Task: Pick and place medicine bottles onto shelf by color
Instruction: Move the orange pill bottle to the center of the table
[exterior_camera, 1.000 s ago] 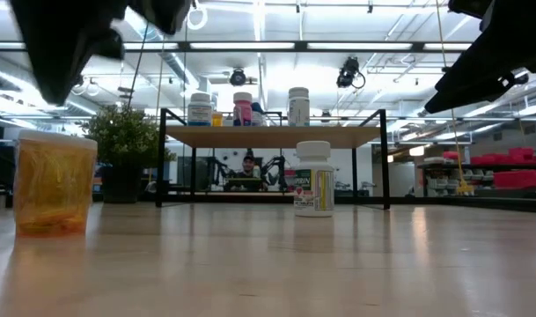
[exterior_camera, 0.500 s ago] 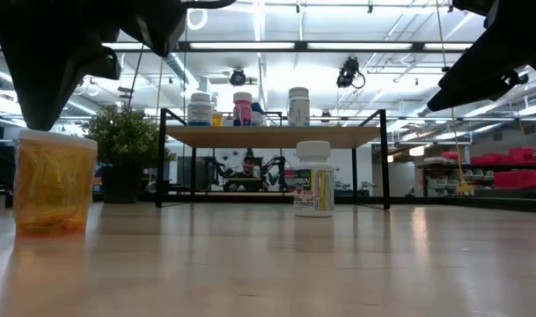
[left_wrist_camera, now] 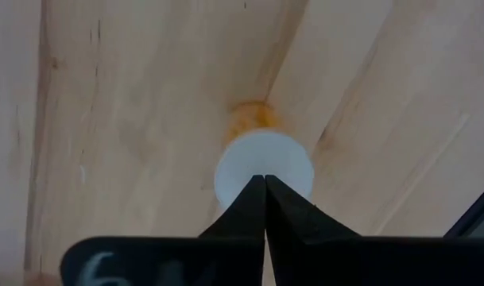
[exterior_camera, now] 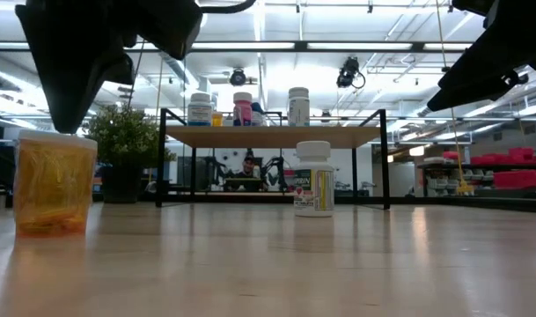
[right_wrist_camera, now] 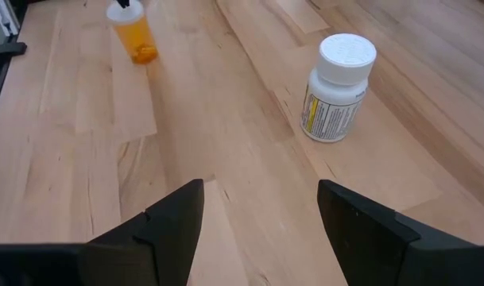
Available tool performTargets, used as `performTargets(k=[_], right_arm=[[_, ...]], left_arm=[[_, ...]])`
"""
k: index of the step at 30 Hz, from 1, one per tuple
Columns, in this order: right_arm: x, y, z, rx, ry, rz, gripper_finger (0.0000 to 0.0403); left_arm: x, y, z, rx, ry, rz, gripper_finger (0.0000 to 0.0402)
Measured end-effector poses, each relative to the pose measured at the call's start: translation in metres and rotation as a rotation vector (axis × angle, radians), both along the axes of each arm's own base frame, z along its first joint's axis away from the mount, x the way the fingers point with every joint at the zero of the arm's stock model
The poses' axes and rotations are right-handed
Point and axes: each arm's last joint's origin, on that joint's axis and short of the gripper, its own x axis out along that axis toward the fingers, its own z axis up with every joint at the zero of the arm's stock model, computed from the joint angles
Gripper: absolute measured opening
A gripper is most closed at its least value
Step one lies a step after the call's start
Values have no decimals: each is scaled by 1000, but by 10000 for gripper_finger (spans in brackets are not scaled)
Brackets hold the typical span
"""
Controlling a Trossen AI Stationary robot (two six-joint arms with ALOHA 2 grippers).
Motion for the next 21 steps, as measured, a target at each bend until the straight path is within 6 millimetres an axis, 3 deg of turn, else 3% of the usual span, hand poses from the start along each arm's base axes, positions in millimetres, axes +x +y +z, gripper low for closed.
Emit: performTargets(k=[4, 10, 21], right_arm=[[0, 0, 0, 0, 0, 0, 255], [0, 0, 0, -1, 1, 0, 255], [0, 0, 0, -4, 3, 2, 255]], left_arm=[[1, 2, -3, -1, -2, -12, 4], [-4, 10, -27, -93, 25, 9, 3], [5, 10, -30, -102, -74, 6, 4]])
